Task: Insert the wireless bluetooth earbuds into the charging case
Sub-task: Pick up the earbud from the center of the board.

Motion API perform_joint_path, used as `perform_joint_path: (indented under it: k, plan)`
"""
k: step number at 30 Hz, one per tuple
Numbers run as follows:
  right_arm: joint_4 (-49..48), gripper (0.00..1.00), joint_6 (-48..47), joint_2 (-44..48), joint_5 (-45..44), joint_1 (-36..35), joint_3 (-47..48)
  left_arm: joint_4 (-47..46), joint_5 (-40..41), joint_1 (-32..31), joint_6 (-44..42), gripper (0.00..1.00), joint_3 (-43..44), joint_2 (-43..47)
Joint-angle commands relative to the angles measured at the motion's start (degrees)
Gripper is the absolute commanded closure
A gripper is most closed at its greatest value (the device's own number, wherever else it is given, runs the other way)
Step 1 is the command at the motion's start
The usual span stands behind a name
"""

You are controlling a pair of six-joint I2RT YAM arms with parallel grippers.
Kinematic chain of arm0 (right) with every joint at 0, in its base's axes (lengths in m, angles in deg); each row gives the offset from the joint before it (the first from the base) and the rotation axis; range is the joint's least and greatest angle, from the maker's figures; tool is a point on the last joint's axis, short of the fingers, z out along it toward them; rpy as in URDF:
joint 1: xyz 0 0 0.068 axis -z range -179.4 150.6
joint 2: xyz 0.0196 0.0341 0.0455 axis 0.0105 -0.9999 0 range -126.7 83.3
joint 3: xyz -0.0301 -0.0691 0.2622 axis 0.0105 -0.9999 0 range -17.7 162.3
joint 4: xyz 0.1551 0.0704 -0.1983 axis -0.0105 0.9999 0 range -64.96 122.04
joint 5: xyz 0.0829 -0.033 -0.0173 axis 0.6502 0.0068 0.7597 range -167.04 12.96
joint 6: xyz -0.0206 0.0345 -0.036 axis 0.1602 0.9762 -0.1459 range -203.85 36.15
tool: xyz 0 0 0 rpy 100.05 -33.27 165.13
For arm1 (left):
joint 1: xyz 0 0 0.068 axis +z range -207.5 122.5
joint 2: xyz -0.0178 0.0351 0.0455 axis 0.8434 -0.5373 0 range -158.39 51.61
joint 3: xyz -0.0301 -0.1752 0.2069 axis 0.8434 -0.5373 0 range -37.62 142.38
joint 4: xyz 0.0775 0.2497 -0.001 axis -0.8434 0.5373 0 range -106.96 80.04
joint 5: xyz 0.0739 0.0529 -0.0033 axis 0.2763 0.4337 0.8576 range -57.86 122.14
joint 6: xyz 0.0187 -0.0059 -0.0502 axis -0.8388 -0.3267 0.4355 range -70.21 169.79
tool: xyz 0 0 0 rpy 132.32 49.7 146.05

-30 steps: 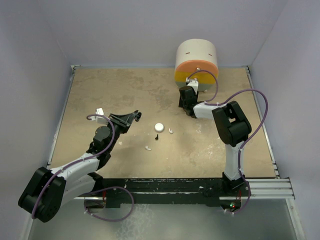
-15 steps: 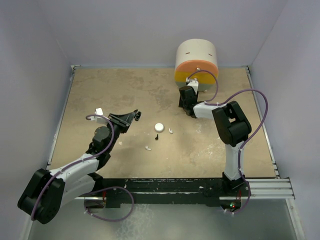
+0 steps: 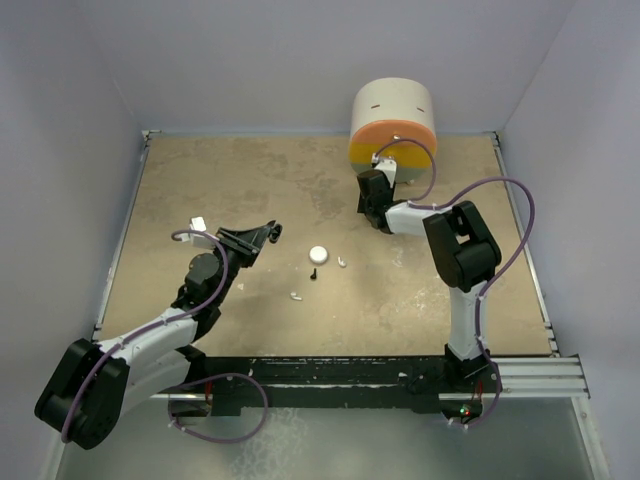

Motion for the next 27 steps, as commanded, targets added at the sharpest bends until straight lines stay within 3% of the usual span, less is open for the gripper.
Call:
perform_joint_path:
  k: [1,7,17,27]
  plan:
    - [6.0,0.54,1.9,-2.4,0.1,0.8,0.6,-1.7,0.7,0.5,-0.3,1.00,-0.2,1.1]
    - [6.2,0.64,1.8,-2.4,0.1,0.9,0.7,-1.6,0.8,0.5,-0.4,1.00,-0.2,1.1]
    - [6.4,0.70,1.8,-2.5,0.1,0.9,0.7,-1.6,0.8,0.6,-0.4,1.00,-0.3,1.2]
    - [6.5,0.93,2.0,-2.2,0.0,0.9,0.4,-1.6,0.7,0.7,-0.3,1.00,-0.3,1.3]
